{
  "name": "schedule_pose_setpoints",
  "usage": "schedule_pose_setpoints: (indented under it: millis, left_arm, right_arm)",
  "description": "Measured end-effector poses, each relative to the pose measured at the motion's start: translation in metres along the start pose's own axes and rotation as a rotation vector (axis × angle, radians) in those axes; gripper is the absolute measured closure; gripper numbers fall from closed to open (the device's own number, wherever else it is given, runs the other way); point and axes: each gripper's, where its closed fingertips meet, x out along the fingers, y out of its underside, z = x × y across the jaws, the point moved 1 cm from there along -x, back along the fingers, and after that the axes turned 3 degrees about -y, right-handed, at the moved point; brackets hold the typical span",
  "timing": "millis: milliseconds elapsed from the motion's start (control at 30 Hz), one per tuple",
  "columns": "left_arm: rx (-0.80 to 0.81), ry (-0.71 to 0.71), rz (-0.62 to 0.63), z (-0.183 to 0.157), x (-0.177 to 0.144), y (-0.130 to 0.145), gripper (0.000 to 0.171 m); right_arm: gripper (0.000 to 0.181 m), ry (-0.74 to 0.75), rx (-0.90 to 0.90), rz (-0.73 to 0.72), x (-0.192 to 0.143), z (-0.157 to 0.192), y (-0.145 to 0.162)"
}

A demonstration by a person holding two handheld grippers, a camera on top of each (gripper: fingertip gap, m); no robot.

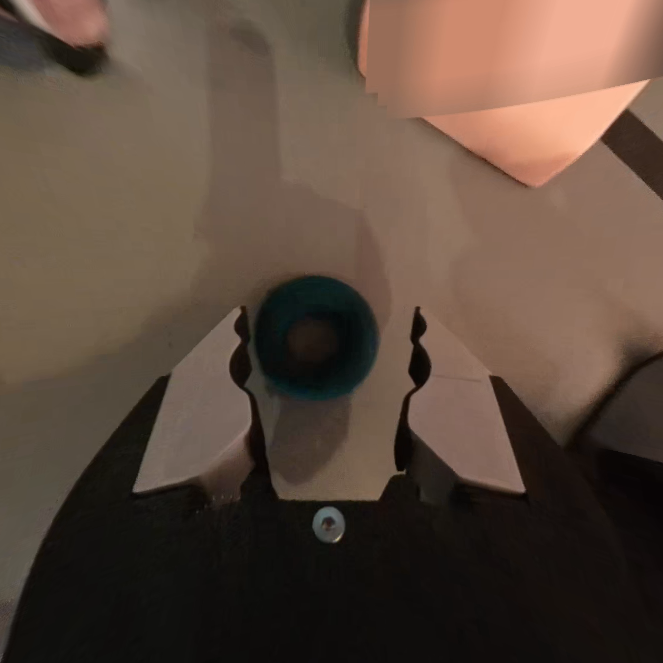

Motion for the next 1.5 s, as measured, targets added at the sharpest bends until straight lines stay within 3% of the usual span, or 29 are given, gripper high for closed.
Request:
schedule_pose_setpoints:
  millis: [67, 200, 333, 433, 467, 667, 767, 900, 1033, 1133, 1200, 1233, 1267, 1367, 1500]
  left_arm:
    - [0.003, 0.004, 0.005, -0.001, 0.001, 0.001, 0.135]
    - [0.008, 0.011, 0.005, -0.002, 0.001, 0.001, 0.135]
    - [0.004, 0.014, 0.003, -0.002, 0.000, 0.001, 0.136]
    - [0.005, 0.014, 0.004, -0.002, 0.001, 0.001, 0.137]
    - [0.006, 0.014, 0.006, -0.002, 0.001, 0.001, 0.137]
    - [0.022, 0.003, 0.008, -0.002, 0.001, 0.002, 0.137]
    - [0.035, 0.003, 0.011, -0.003, 0.002, 0.002, 0.138]
    - [0.039, 0.003, 0.011, -0.003, 0.002, 0.002, 0.138]
    - [0.027, -0.009, 0.006, -0.001, 0.001, 0.002, 0.137]
    - [0.016, -0.028, 0.006, 0.003, 0.001, 0.002, 0.138]
    - [0.011, -0.033, 0.006, 0.004, 0.001, 0.002, 0.139]
    - [0.008, -0.034, 0.006, 0.004, 0.001, 0.002, 0.139]
    - [0.007, -0.033, 0.005, 0.004, 0.001, 0.002, 0.139]
    - [0.005, -0.031, 0.005, 0.004, 0.001, 0.001, 0.139]
    - [0.008, -0.030, 0.005, 0.004, 0.001, 0.002, 0.138]
  right_arm:
    - [0.082, -0.063, -0.010, -0.133, -0.002, 0.020, 0.005]
    - [0.085, -0.058, -0.028, -0.236, 0.003, 0.022, 0.015]
    - [0.085, -0.094, -0.097, -0.185, 0.014, 0.019, 0.017]
    - [0.087, -0.185, -0.043, -0.121, 0.022, 0.016, 0.023]
    - [0.097, -0.200, -0.036, -0.125, 0.022, 0.014, 0.022]
    - [0.100, -0.280, 0.049, -0.186, 0.016, 0.018, 0.010]
    - [0.101, -0.255, 0.033, -0.380, -0.016, 0.006, -0.040]
    - [0.102, -0.168, -0.106, -0.649, -0.099, -0.025, -0.161]
    - [0.103, -0.086, -0.244, -0.702, -0.163, -0.061, -0.287]
    - [0.104, -0.056, -0.200, -0.638, -0.171, -0.100, -0.356]
    - [0.109, -0.030, -0.150, -0.536, -0.160, -0.124, -0.380]
    - [0.161, 0.012, -0.141, -0.495, -0.155, -0.137, -0.388]
    - [0.181, 0.024, -0.151, -0.498, -0.155, -0.143, -0.397]
    - [0.176, -0.033, -0.122, -0.493, -0.150, -0.144, -0.413]
    - [0.166, 0.017, -0.103, -0.295, -0.116, -0.157, -0.385]
